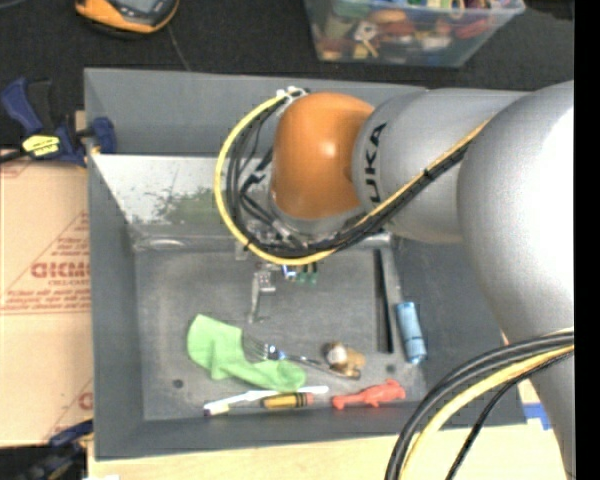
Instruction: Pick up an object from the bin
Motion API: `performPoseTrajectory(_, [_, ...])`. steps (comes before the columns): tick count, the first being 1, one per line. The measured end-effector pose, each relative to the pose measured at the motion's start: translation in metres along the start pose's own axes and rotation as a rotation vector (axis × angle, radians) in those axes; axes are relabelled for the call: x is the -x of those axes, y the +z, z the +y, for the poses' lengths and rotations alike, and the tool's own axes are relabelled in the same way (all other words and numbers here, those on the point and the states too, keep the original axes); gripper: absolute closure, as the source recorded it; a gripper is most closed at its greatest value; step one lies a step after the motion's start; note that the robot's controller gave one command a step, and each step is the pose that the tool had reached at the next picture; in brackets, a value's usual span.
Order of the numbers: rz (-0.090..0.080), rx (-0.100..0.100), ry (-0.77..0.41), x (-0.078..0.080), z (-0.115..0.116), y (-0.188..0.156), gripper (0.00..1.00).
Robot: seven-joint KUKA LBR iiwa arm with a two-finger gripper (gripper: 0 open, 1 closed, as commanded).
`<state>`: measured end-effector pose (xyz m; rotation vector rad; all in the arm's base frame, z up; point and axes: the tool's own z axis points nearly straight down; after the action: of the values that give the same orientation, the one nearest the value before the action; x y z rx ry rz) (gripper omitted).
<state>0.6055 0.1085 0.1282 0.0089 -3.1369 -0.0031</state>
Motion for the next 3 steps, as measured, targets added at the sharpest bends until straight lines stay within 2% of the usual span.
performPoseTrajectory(1, [-0.008, 0.001, 0.003, 0.002, 0.000, -0.005, 0.00])
performPoseTrajectory(2, [-0.001, -0.001, -0.022, -0.025, 0.001, 0.055, 0.00])
performPoseTrajectory(3, [-0.014, 0.004, -0.016, -0.023, -0.001, 0.056, 0.00])
